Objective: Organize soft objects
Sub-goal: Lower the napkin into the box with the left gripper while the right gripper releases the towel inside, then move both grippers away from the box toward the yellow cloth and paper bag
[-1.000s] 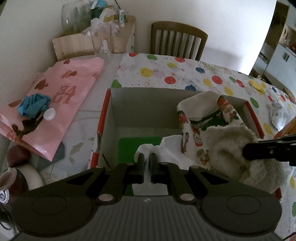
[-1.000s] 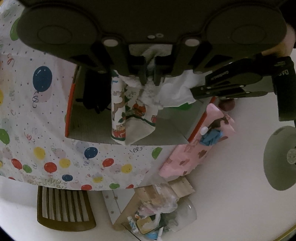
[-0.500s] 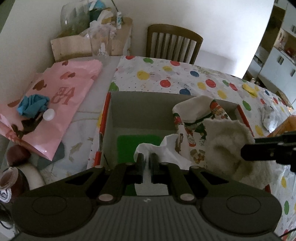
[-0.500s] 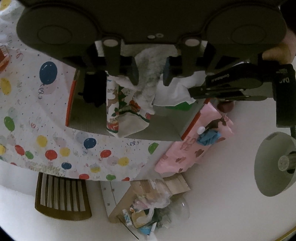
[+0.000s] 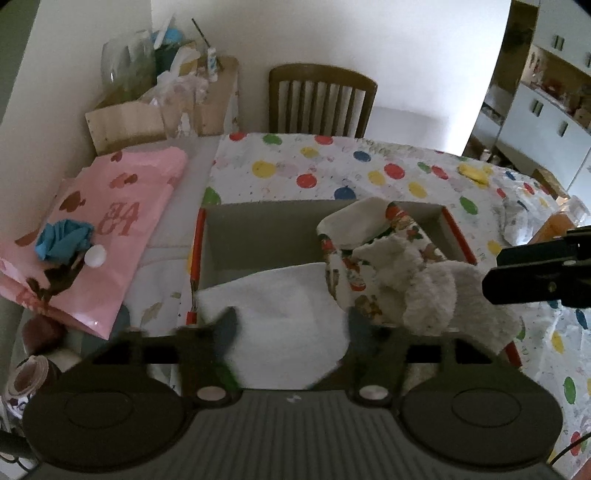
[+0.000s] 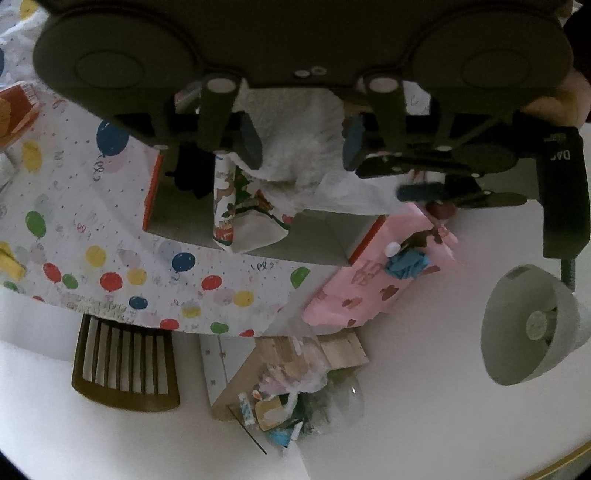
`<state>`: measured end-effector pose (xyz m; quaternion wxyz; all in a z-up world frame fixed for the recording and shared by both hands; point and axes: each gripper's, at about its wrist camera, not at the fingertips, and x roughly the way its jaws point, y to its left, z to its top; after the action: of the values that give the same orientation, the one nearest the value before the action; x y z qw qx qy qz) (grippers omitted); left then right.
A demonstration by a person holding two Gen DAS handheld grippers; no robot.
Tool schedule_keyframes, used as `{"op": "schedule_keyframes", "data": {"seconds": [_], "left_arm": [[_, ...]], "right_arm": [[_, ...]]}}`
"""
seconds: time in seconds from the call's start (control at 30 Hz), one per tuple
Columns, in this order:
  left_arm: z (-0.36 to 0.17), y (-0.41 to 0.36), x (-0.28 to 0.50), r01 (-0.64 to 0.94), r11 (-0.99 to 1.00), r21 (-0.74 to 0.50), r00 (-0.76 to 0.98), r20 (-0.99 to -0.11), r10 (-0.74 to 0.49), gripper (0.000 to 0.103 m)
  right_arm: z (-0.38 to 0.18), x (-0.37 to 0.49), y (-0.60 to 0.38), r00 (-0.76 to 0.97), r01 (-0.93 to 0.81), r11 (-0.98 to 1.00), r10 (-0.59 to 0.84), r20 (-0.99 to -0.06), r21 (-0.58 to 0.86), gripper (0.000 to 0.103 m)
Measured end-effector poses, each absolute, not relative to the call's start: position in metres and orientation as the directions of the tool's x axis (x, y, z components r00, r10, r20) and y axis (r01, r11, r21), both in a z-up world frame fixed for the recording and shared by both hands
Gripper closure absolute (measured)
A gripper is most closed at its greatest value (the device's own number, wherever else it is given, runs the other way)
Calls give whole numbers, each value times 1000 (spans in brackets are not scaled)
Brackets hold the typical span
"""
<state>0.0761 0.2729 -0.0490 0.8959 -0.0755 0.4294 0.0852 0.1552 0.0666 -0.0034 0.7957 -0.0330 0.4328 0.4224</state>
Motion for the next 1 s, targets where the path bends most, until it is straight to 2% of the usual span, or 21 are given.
{"op": "schedule_keyframes", "data": {"seconds": [0.17, 0.23, 0.3, 0.57, 0.73, 0.77, 0.83, 0.87, 1.0], "left_arm": [[-41, 268, 70, -208, 976, -64, 636, -767, 85, 30], [-35, 267, 67, -202, 976, -77, 648, -758, 75, 23], [-28, 265, 64, -195, 976, -93, 660, -749, 61, 21], [2, 236, 73, -122, 983, -138, 691, -723, -16, 19], [16, 210, 90, -95, 974, -204, 705, -704, -79, 18], [19, 205, 95, -89, 972, -216, 708, -700, -91, 16], [23, 193, 106, -74, 969, -236, 714, -691, -113, 4], [25, 188, 110, -69, 969, -237, 717, -688, -117, 1], [29, 160, 135, -52, 974, -221, 732, -672, -113, 0]], "right_arm": [[7, 143, 58, 284, -722, 630, 647, -707, 286, 38], [13, 137, 49, 294, -730, 624, 653, -698, 277, 35], [19, 134, 40, 301, -730, 622, 664, -685, 283, 25], [52, 142, -17, 363, -709, 646, 678, -639, 282, 11], [77, 168, -68, 407, -667, 684, 666, -625, 294, 6], [82, 174, -79, 422, -658, 694, 662, -619, 294, 5], [92, 189, -104, 469, -641, 720, 641, -608, 265, 4], [96, 196, -115, 490, -633, 733, 628, -605, 248, 4], [98, 234, -163, 547, -577, 786, 574, -609, 222, 4]]}}
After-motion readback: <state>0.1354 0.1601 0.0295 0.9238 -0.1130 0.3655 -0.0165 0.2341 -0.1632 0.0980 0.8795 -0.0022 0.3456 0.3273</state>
